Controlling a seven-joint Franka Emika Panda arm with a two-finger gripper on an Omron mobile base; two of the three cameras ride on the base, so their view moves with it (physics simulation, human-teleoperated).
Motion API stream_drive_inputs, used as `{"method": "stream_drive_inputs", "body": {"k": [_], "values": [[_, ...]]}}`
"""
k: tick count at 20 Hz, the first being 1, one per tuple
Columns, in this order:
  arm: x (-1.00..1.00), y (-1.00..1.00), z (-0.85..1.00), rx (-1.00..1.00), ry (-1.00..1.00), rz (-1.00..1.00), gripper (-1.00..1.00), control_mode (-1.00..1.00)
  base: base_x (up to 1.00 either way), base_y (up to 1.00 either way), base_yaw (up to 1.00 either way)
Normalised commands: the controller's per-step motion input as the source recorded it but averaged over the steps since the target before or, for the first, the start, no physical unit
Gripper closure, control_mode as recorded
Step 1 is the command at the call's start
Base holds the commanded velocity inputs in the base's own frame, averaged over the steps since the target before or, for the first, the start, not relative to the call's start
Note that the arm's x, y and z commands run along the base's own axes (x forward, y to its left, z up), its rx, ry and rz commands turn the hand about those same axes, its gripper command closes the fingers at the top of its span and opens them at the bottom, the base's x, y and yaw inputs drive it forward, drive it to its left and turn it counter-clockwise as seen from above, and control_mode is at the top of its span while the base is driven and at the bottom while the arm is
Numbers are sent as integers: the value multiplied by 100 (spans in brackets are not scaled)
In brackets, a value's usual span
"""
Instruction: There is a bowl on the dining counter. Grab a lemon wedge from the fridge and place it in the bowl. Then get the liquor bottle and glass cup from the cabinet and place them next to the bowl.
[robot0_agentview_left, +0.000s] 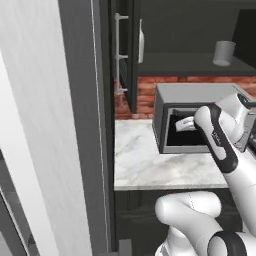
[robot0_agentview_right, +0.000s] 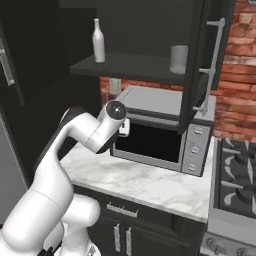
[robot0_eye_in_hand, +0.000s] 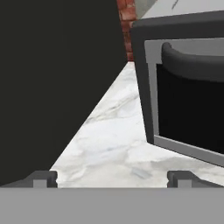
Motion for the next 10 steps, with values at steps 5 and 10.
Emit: {"method": "stream_drive_inputs", "body": {"k": [5, 10], "values": [[0, 0, 0, 0, 0, 0, -100, 100, 54, 1, 19], [0, 0, 0, 0, 0, 0, -100, 100, 66, 0, 4]]}}
